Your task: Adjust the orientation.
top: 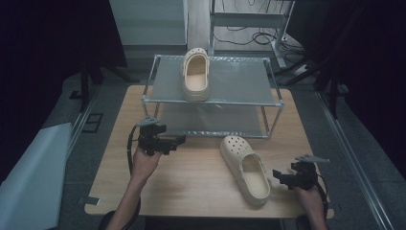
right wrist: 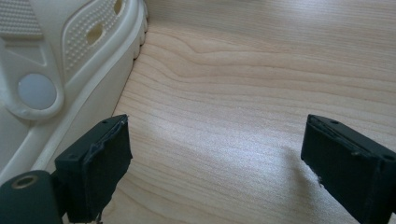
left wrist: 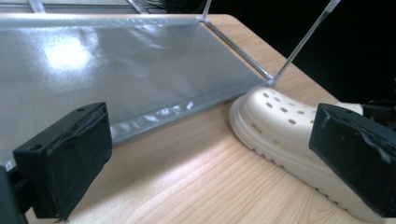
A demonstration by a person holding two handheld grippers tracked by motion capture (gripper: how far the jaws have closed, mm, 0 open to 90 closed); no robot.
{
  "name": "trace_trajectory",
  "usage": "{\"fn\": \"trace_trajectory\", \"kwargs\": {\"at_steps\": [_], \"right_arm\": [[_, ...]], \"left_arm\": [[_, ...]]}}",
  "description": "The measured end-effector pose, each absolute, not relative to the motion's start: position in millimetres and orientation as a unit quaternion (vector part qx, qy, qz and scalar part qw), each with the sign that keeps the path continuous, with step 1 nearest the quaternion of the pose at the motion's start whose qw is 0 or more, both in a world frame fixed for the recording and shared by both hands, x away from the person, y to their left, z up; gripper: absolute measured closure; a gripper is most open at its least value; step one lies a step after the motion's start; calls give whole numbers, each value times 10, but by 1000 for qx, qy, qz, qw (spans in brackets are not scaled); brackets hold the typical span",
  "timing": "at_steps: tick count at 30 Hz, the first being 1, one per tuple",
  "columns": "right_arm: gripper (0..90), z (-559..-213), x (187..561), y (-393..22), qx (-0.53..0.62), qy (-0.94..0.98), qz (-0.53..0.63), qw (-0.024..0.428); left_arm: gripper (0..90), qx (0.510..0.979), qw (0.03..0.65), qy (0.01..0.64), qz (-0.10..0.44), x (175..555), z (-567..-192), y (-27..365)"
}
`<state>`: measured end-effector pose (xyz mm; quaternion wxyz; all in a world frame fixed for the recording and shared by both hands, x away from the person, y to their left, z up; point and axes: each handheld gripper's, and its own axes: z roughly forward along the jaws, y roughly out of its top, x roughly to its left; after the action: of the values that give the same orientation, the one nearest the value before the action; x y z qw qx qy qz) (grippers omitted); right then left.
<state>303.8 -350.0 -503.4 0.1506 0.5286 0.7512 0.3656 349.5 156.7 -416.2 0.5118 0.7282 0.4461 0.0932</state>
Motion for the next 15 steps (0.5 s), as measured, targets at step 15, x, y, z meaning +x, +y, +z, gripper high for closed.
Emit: {"fn": "trace_trajectory", "kwargs": {"at_steps": [15], "right_arm": [[83, -5043, 3036, -3477, 521, 758, 364, 149]], "left_arm": [[0, 754, 467, 445, 122, 3265, -4588, 1552]]}}
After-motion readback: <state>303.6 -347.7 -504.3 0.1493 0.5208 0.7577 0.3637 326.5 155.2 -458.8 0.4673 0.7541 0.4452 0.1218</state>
